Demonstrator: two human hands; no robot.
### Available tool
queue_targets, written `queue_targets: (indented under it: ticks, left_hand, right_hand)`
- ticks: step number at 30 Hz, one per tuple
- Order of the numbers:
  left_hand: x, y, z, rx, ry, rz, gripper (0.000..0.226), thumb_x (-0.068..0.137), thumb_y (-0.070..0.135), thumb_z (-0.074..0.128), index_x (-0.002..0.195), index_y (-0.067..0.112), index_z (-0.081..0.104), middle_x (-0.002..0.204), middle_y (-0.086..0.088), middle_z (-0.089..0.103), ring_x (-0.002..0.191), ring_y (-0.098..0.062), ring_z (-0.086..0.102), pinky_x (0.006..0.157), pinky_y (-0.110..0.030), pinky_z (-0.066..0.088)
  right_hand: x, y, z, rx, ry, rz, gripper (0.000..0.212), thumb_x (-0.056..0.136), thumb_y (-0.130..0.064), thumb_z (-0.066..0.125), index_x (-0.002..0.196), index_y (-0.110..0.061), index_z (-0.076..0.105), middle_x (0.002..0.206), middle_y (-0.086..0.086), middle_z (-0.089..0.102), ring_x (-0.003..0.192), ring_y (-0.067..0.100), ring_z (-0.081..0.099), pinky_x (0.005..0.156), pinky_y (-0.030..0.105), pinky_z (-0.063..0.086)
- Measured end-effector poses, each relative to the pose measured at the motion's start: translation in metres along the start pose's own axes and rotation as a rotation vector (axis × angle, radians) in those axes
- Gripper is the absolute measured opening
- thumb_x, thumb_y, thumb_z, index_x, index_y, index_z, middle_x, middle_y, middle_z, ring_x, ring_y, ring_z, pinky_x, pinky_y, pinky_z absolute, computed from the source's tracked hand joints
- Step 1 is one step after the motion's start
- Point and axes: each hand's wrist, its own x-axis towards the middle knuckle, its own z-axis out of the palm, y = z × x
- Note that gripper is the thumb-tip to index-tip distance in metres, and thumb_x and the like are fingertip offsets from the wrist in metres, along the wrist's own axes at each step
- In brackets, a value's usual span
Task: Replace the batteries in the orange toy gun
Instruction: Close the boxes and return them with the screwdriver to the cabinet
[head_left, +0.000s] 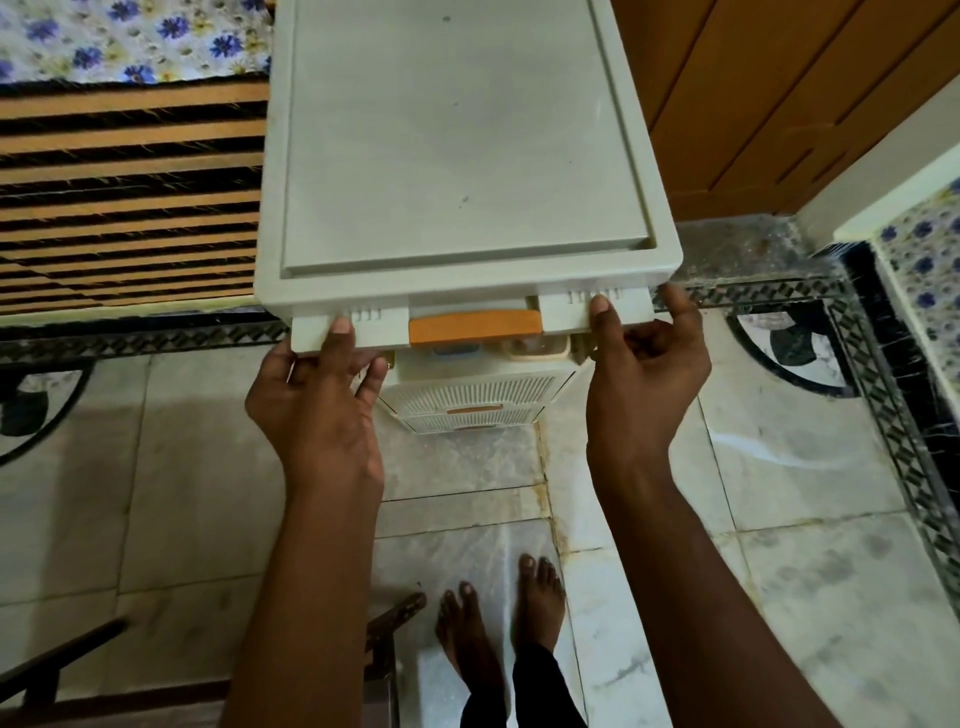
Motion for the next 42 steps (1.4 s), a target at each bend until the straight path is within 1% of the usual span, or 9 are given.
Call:
queue_targets:
  ticks: [5, 8, 12, 17, 22, 28, 34, 37, 42]
  left_hand:
    - [-0.021, -0.001, -0.020, 0.066, 0.072, -0.033, 0.028, 0.091, 0.005, 0.072, 0.118, 0.010, 0.068, 0.114, -0.006, 0.076, 0.100, -0.020, 0.075, 0.074, -0.030, 0.060]
    - [-0.052, -0.004, -0.045, 0.112, 0.094, -0.044, 0.030, 0.090, 0.008, 0.075, 0.119, 0.013, 0.069, 0.116, -0.004, 0.077, 0.109, -0.021, 0.074, 0.077, -0.035, 0.062]
    - [-0.094, -0.010, -0.082, 0.250, 0.154, -0.081, 0.032, 0.090, 0.015, 0.075, 0.121, 0.015, 0.069, 0.111, 0.003, 0.078, 0.103, -0.016, 0.075, 0.077, -0.036, 0.062]
    - [-0.116, -0.026, -0.117, 0.370, 0.119, -0.166, 0.028, 0.091, 0.024, 0.074, 0.118, 0.023, 0.068, 0.095, 0.010, 0.078, 0.083, -0.008, 0.074, 0.070, -0.031, 0.057]
    - [-0.077, -0.061, -0.121, 0.358, 0.056, -0.249, 0.037, 0.092, 0.019, 0.074, 0.128, 0.014, 0.065, 0.112, 0.001, 0.078, 0.104, -0.018, 0.074, 0.074, -0.030, 0.060]
    - [-0.010, -0.109, -0.106, 0.419, -0.051, -0.213, 0.037, 0.088, 0.022, 0.080, 0.121, 0.018, 0.064, 0.122, -0.008, 0.072, 0.108, -0.023, 0.072, 0.082, -0.034, 0.061]
    - [0.049, -0.124, -0.075, 0.538, -0.074, -0.143, 0.070, 0.072, 0.033, 0.093, 0.126, 0.001, 0.062, 0.125, -0.018, 0.071, 0.114, -0.035, 0.070, 0.093, -0.049, 0.061]
    - [0.074, -0.130, -0.064, 0.562, -0.094, -0.133, 0.090, 0.057, 0.045, 0.096, 0.128, 0.002, 0.061, 0.125, -0.012, 0.072, 0.112, -0.028, 0.071, 0.093, -0.049, 0.061]
    - [0.072, -0.123, -0.047, 0.584, -0.059, -0.135, 0.077, 0.072, 0.033, 0.093, 0.129, -0.001, 0.055, 0.125, -0.007, 0.069, 0.112, -0.020, 0.066, 0.104, -0.039, 0.053]
  right_hand:
    - [-0.022, 0.004, -0.022, -0.046, -0.037, 0.049, 0.035, 0.092, -0.022, 0.073, 0.127, -0.017, 0.071, 0.106, 0.004, 0.078, 0.096, 0.024, 0.074, 0.086, 0.049, 0.063]
    - [-0.050, 0.008, -0.053, -0.083, -0.018, 0.084, 0.022, 0.097, -0.023, 0.071, 0.119, -0.017, 0.073, 0.098, -0.003, 0.078, 0.082, 0.012, 0.071, 0.073, 0.037, 0.061]
    - [-0.084, 0.016, -0.094, -0.159, -0.016, 0.117, 0.013, 0.100, -0.022, 0.069, 0.111, -0.015, 0.072, 0.098, -0.003, 0.077, 0.085, 0.004, 0.072, 0.072, 0.016, 0.055]
    - [-0.098, 0.043, -0.118, -0.261, -0.074, 0.133, 0.017, 0.101, -0.031, 0.068, 0.115, -0.021, 0.069, 0.098, -0.005, 0.075, 0.085, 0.007, 0.071, 0.071, 0.016, 0.053]
    - [-0.075, 0.086, -0.103, -0.355, -0.203, 0.095, 0.026, 0.105, -0.034, 0.061, 0.125, -0.018, 0.064, 0.100, -0.007, 0.072, 0.089, 0.001, 0.068, 0.073, 0.013, 0.052]
    - [-0.026, 0.134, -0.062, -0.462, -0.297, 0.068, 0.025, 0.107, -0.030, 0.058, 0.119, -0.008, 0.061, 0.100, -0.001, 0.067, 0.091, 0.018, 0.065, 0.083, 0.033, 0.054]
    - [0.016, 0.141, -0.016, -0.553, -0.333, 0.063, 0.032, 0.108, -0.029, 0.054, 0.117, 0.000, 0.065, 0.123, 0.016, 0.071, 0.115, 0.033, 0.066, 0.082, 0.024, 0.041]
    - [0.032, 0.136, 0.000, -0.543, -0.340, 0.131, 0.037, 0.107, -0.031, 0.056, 0.123, 0.000, 0.066, 0.129, 0.017, 0.070, 0.122, 0.034, 0.064, 0.090, 0.027, 0.044]
    - [0.047, 0.135, 0.013, -0.482, -0.306, 0.228, 0.046, 0.094, -0.045, 0.066, 0.098, 0.000, 0.072, 0.098, 0.019, 0.076, 0.097, 0.038, 0.073, 0.091, 0.047, 0.060]
